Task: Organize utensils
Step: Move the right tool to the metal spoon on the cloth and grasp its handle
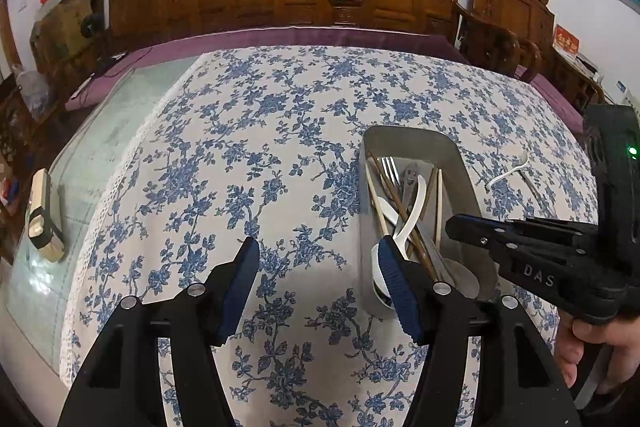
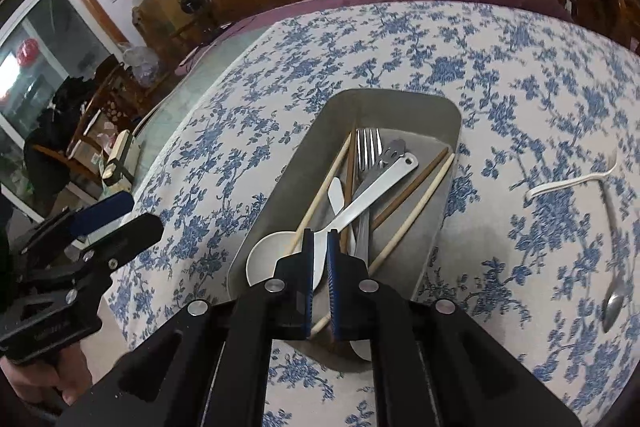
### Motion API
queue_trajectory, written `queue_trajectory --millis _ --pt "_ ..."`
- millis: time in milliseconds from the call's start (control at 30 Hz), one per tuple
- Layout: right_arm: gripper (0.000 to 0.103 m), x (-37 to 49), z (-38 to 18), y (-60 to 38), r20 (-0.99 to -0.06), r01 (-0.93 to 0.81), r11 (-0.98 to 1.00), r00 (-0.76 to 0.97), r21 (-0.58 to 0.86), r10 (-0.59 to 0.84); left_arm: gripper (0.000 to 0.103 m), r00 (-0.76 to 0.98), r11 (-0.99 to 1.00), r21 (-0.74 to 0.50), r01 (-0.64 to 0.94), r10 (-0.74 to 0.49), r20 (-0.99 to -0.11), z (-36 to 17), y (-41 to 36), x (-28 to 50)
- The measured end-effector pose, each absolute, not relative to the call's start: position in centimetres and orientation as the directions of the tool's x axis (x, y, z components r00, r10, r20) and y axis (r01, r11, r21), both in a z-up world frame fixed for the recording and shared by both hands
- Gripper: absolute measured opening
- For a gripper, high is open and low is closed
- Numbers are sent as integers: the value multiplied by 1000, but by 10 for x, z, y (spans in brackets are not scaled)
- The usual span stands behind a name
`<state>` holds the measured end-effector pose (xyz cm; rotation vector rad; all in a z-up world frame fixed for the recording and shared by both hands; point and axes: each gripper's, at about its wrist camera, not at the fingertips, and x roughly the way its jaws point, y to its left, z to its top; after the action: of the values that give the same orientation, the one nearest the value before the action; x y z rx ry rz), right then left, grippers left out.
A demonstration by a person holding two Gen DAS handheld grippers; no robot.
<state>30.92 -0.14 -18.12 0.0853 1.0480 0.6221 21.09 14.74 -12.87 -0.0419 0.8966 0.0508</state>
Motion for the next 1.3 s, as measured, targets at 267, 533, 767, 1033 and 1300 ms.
queue_trajectory --millis 267,533,767,1033,1300 --pt "9 288 -160 -41 -771 -479 835 411 271 486 62 635 999 -15 -35 10 -773 -122 129 212" --pt "9 275 -157 -117 -779 -412 884 470 223 416 64 640 1000 -18 21 -28 -768 -120 95 220" --pt "24 278 -167 -184 -799 -321 931 508 172 322 64 635 998 -21 67 -59 -771 -121 64 232" --pt "25 294 -195 -226 -841 -276 954 482 122 247 65 617 993 -19 115 -86 -782 -130 33 243" --pt "28 327 -218 -222 -865 -296 949 443 109 238 65 601 990 -8 142 -93 -793 -138 11 251"
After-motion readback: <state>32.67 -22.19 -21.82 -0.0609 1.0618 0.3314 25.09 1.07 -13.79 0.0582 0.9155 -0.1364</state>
